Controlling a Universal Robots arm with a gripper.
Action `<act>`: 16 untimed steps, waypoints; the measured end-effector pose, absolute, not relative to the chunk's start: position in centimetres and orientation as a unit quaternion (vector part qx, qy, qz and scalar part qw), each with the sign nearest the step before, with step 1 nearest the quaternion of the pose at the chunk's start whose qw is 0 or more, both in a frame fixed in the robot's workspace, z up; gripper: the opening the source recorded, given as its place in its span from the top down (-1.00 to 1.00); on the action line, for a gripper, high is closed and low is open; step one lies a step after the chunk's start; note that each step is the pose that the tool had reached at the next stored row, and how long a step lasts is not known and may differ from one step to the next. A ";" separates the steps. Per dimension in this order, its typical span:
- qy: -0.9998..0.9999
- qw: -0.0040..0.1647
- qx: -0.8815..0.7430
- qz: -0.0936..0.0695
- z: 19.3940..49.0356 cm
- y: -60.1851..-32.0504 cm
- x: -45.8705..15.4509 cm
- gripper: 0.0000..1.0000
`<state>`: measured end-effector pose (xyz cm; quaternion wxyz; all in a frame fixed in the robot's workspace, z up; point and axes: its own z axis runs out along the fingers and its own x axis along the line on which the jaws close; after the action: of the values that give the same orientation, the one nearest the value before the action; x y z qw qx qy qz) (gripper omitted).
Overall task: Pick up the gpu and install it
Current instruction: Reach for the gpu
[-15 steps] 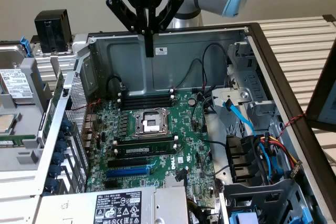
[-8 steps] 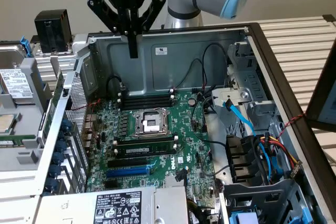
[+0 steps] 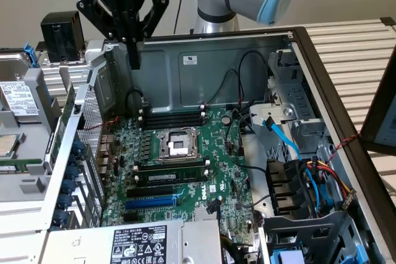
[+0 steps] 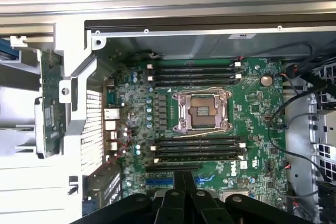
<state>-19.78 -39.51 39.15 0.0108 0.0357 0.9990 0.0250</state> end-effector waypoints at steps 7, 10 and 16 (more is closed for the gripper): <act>0.999 0.011 0.036 0.028 39.0 -39.3 -22.9 0.79; 0.999 0.011 0.036 0.033 39.0 -39.3 -24.3 0.79; 0.999 0.010 0.036 0.038 38.8 -38.9 -26.9 0.79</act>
<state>-26.93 -38.92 38.81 0.0104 0.0363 0.9985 0.0385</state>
